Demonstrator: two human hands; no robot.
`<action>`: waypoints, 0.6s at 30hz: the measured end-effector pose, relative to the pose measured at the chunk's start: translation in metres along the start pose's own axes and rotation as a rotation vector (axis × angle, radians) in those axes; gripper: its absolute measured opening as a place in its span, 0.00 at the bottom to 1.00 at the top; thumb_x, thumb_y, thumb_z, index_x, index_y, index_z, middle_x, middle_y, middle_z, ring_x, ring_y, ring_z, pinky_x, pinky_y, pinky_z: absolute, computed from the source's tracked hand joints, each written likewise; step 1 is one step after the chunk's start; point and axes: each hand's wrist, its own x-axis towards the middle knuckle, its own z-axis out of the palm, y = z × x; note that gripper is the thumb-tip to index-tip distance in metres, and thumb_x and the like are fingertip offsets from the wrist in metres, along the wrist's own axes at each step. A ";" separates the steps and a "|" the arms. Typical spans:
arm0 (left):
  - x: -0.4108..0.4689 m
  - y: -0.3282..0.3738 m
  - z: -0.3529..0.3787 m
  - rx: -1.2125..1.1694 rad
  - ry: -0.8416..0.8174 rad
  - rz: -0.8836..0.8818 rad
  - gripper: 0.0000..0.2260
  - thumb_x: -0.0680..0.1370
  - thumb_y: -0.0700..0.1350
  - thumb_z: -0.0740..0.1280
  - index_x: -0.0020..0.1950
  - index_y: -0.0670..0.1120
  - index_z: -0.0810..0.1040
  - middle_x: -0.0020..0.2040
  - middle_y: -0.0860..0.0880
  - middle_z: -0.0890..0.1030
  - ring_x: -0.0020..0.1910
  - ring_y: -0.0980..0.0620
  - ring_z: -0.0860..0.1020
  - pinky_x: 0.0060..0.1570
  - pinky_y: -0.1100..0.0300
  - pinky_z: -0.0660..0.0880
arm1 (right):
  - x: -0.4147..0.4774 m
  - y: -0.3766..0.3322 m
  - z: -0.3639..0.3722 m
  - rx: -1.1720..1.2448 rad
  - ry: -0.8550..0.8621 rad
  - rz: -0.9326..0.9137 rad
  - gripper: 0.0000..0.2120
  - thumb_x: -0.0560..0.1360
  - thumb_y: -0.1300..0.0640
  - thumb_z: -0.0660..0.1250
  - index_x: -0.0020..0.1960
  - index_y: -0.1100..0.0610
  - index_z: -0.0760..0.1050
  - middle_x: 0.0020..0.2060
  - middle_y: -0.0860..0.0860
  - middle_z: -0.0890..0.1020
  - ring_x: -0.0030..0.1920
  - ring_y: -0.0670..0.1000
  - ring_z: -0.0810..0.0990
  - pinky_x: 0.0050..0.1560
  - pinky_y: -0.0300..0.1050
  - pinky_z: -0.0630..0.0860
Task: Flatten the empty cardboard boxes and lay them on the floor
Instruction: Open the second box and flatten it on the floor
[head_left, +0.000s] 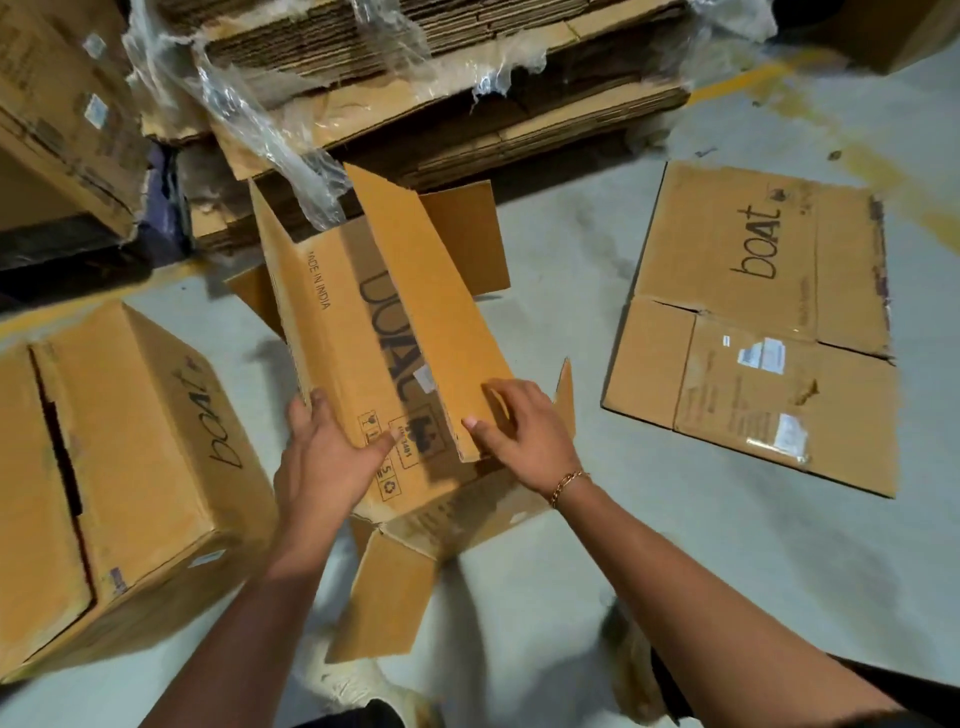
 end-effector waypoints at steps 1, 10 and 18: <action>0.002 -0.008 0.003 0.011 0.020 -0.005 0.46 0.72 0.64 0.72 0.80 0.46 0.54 0.76 0.48 0.57 0.66 0.37 0.73 0.63 0.43 0.74 | 0.011 0.002 -0.011 0.021 -0.005 0.063 0.43 0.69 0.27 0.64 0.77 0.48 0.62 0.74 0.49 0.68 0.72 0.52 0.68 0.70 0.59 0.70; 0.009 -0.032 -0.002 -0.165 0.132 -0.077 0.44 0.74 0.38 0.65 0.80 0.55 0.40 0.73 0.40 0.70 0.56 0.35 0.78 0.54 0.41 0.78 | 0.039 0.030 -0.077 -0.404 -0.515 0.310 0.51 0.66 0.18 0.35 0.69 0.48 0.73 0.63 0.54 0.81 0.60 0.55 0.81 0.68 0.58 0.67; -0.001 -0.021 -0.016 -0.172 0.082 -0.117 0.37 0.77 0.40 0.62 0.82 0.54 0.48 0.49 0.41 0.81 0.42 0.41 0.77 0.47 0.48 0.78 | -0.027 0.048 -0.029 0.369 -0.384 0.336 0.37 0.58 0.25 0.71 0.55 0.52 0.77 0.54 0.47 0.81 0.56 0.49 0.79 0.54 0.40 0.72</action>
